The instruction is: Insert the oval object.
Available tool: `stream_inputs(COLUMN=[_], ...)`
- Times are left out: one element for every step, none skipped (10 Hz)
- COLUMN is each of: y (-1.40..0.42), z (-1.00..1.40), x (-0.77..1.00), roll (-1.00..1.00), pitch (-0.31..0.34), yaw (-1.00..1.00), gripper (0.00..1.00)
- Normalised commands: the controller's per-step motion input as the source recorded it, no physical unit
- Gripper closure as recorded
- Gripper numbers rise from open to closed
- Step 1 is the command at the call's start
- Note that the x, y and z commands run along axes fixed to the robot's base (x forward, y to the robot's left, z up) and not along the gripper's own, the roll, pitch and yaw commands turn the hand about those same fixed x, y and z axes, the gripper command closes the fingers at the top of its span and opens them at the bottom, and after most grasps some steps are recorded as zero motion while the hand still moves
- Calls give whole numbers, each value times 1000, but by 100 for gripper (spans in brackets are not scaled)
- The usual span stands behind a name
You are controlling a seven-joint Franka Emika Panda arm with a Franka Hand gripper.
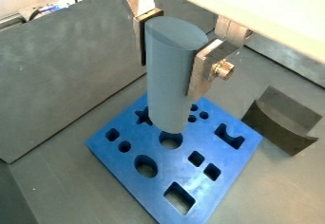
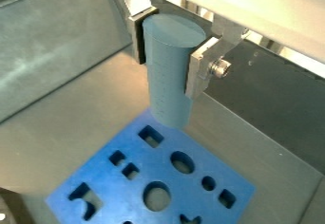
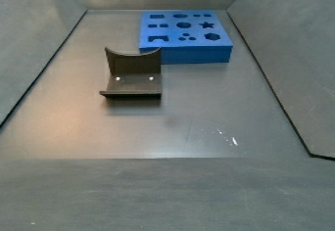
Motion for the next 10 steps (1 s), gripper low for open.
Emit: stream_inputs(y=[-451, -374, -131, 160, 251, 89, -34, -109, -37, 0], z=[-1000, -1000, -1000, -926, -726, -637, -751, -769, -663, -489], x=[69, 11, 0, -86, -197, -200, -66, -57, -91, -226], roll=[47, 57, 50, 9, 0, 37, 27, 80, 139, 171], pitch=[-44, -63, -84, -154, -226, -250, -249, -220, -166, -94], yaw=[117, 149, 137, 0, -71, -57, -140, -286, -334, -197], gripper=[100, 100, 100, 100, 100, 100, 100, 100, 100, 100])
